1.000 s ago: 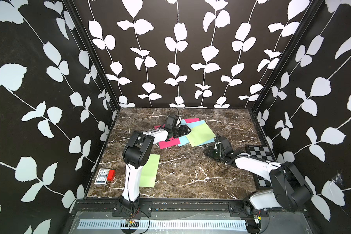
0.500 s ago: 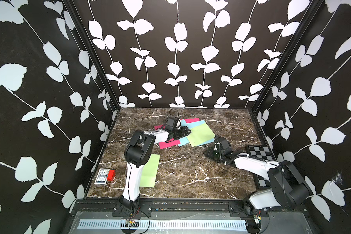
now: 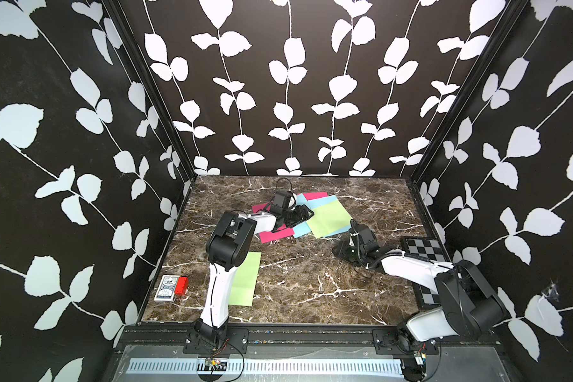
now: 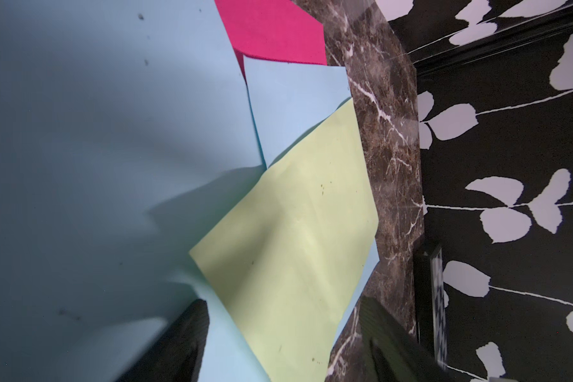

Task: Sort the scattered colored papers by color
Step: Pick up the colored paper from the center of the board.

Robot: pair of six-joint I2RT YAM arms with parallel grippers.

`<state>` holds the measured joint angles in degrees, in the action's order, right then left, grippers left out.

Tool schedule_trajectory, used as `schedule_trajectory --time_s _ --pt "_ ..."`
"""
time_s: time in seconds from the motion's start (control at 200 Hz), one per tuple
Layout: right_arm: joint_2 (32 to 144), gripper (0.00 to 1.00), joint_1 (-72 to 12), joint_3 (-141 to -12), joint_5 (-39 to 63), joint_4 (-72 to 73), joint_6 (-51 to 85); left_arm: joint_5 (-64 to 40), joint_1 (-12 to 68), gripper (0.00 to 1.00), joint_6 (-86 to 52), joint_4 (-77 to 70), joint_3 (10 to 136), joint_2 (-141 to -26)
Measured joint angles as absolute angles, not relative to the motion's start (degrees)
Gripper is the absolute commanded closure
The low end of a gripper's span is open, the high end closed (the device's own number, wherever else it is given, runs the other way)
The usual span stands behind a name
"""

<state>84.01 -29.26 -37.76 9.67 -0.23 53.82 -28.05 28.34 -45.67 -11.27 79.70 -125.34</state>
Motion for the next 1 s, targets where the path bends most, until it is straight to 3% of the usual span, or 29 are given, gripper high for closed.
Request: schedule_trajectory --time_s 0.995 --pt "85.8 0.50 -29.3 -37.8 9.9 1.1 53.8 -30.5 28.3 0.24 -50.2 -17.3 81.4 -128.4"
